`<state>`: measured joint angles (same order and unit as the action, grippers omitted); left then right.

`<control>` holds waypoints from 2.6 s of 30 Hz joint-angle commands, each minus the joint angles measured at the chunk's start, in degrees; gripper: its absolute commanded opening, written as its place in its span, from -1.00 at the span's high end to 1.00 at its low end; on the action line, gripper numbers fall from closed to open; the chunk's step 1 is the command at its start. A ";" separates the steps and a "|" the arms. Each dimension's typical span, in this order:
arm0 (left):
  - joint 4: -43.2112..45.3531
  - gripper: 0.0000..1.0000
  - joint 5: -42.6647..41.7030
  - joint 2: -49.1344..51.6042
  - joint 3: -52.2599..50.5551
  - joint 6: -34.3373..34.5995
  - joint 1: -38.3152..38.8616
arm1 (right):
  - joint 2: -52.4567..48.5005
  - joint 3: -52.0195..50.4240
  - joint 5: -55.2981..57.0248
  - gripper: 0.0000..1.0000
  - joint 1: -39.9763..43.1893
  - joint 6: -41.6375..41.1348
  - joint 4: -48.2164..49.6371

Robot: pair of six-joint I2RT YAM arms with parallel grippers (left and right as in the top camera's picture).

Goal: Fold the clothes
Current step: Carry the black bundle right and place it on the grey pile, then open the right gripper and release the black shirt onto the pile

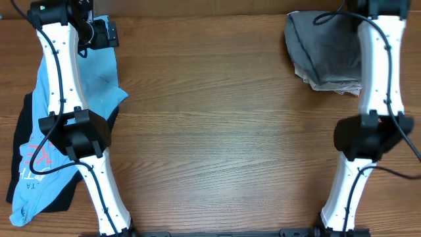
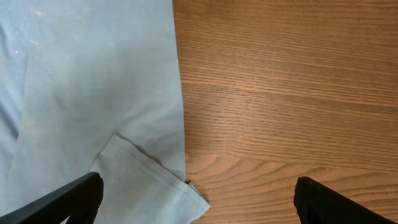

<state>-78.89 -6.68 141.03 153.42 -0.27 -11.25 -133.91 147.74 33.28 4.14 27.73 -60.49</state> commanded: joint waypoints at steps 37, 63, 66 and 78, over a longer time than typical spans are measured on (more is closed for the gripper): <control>0.81 -0.99 -0.42 -0.13 0.85 0.50 0.02 | -1.18 -0.66 -40.76 0.83 6.40 -29.35 -0.66; 0.81 -1.00 -0.39 -0.13 0.85 0.50 0.02 | 9.33 6.29 -49.09 -0.21 7.37 -33.99 -15.30; 0.81 -0.99 -0.39 -0.13 0.85 0.50 0.02 | 13.57 12.33 -49.05 -1.00 6.12 -33.97 -21.92; 0.81 -0.99 -0.39 -0.13 0.85 0.52 0.02 | 22.75 15.78 -47.69 -1.00 5.33 -33.53 -29.22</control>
<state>-78.06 -6.85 141.03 153.42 -0.10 -11.25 -108.62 164.59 -15.59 9.08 -6.17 -88.73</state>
